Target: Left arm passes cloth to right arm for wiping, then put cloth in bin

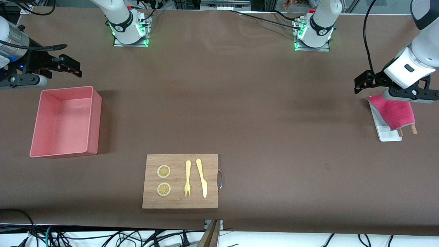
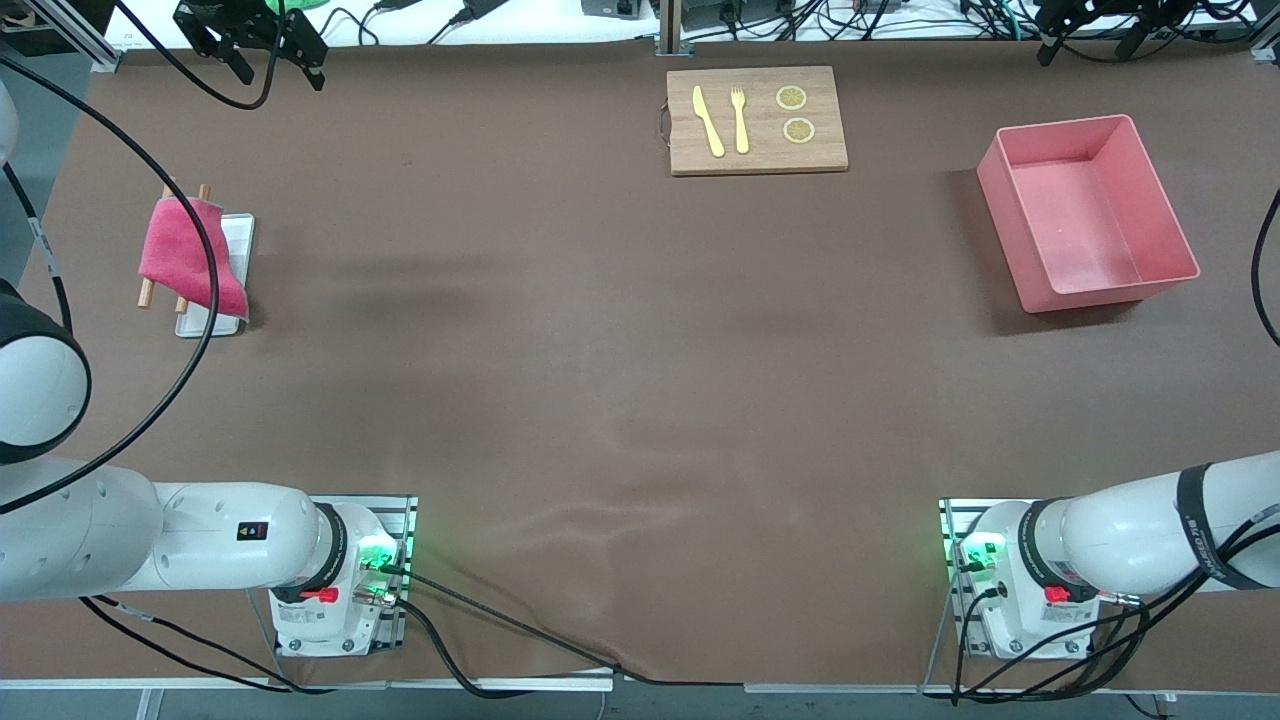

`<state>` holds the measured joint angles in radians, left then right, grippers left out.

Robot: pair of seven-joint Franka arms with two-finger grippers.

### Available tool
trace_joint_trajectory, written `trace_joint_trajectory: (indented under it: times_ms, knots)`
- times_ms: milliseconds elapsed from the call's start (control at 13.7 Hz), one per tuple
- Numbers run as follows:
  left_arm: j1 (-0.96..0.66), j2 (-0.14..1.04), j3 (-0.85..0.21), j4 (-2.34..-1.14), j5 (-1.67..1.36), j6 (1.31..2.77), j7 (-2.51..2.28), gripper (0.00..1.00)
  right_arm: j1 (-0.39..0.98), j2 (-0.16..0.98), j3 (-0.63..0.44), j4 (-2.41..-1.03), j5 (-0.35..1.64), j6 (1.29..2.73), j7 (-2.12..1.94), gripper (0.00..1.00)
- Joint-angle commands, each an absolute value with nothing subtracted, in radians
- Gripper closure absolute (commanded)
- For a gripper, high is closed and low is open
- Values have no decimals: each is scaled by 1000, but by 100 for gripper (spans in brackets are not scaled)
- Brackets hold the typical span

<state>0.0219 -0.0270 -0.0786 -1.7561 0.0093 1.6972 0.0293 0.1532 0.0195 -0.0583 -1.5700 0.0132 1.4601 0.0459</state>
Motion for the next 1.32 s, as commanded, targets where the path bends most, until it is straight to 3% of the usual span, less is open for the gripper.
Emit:
trace_joint_trajectory:
  times_ms: [0,1244]
  knots:
    - [23,-15,-78,-1736,-5,1692,45,0,137,6,-44,-1583,11,1471,35,0]
    - [31,-3,-75,-1723,3,1663,49,0,133,9,-49,-1577,11,1470,34,0]
